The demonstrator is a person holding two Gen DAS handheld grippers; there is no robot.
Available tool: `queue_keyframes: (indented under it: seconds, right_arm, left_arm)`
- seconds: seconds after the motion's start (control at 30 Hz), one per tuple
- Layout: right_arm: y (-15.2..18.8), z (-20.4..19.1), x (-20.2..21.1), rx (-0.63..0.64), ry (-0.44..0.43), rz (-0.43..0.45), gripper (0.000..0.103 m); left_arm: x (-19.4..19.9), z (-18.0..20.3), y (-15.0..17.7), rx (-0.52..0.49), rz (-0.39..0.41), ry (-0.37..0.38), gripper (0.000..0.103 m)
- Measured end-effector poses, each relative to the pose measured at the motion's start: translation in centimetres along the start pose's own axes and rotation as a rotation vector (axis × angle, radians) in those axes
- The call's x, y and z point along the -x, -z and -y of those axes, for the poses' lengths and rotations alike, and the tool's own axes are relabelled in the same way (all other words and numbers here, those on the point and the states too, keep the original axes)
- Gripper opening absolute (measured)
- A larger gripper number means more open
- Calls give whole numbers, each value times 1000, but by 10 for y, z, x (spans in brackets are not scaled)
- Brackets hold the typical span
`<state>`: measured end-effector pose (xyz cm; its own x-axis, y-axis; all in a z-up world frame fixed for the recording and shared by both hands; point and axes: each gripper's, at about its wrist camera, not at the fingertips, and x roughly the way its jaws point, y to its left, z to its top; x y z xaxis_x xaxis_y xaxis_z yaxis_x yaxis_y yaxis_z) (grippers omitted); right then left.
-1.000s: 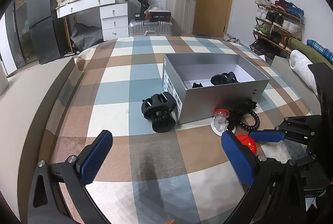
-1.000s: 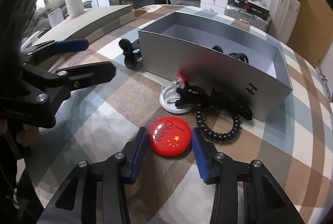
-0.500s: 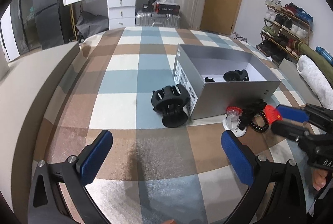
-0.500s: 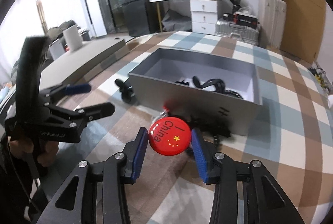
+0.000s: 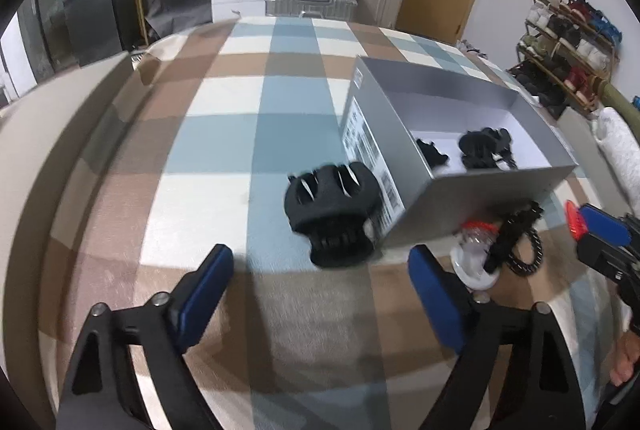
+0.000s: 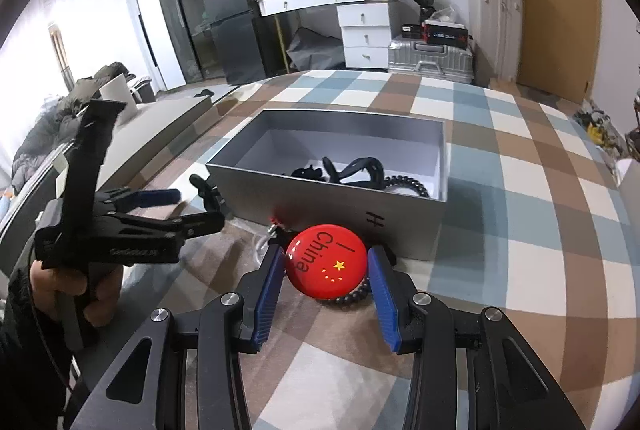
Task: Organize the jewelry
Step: 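Close the right gripper on the red China badge while the left gripper closes on the black claw clip, then carry the red badge and claw clip into the grey box and open both grippers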
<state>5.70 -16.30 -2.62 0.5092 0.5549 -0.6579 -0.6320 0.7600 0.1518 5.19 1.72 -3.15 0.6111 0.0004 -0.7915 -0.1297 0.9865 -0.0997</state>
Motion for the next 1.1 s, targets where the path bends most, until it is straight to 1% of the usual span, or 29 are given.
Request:
queue_keyframes:
  seconds: [0.07, 0.13, 0.17, 0.2, 0.27, 0.3, 0.33, 0.4, 0.5, 0.67, 0.77, 0.9, 1.1]
  right_arm:
    - [-1, 3, 2, -10, -2, 4, 42]
    - [-1, 5, 4, -16, -3, 9, 42]
    - [-1, 7, 5, -18, -2, 12, 42]
    - [-2, 8, 7, -21, -1, 17, 42]
    - [-2, 10, 10, -25, -1, 22, 42]
    - [-2, 11, 11, -28, 0, 24, 42]
    - [-2, 11, 13, -30, -1, 27, 42]
    - [-2, 11, 14, -31, 0, 30, 42]
    - [-2, 11, 15, -33, 1, 33, 42]
    - [-2, 10, 15, -32, -1, 33, 42]
    - [-2, 10, 15, -35, -6, 34, 42]
    - [-2, 9, 14, -32, -3, 37, 42]
    - [-3, 10, 15, -38, 1, 49, 42]
  left_arm:
    - [0, 1, -2, -1, 0, -11, 76]
    - [-1, 1, -3, -7, 0, -27, 66]
    - [-1, 3, -3, -16, -1, -41, 63]
    - [-1, 4, -3, -26, 0, -51, 55]
    - [0, 5, -3, -34, 0, -54, 45]
    - [1, 5, -2, -41, 3, -51, 32]
    - [1, 6, -3, -44, 2, -53, 26]
    - [3, 6, -2, -48, 8, -49, 24]
    - [7, 3, 1, -46, 26, -37, 24]
    - [11, 1, 6, -45, 35, -33, 24]
    - [18, -1, 7, -41, 58, -36, 24]
    - [27, -2, 8, -37, 93, -12, 24]
    - [40, 4, -1, -39, 156, 18, 24]
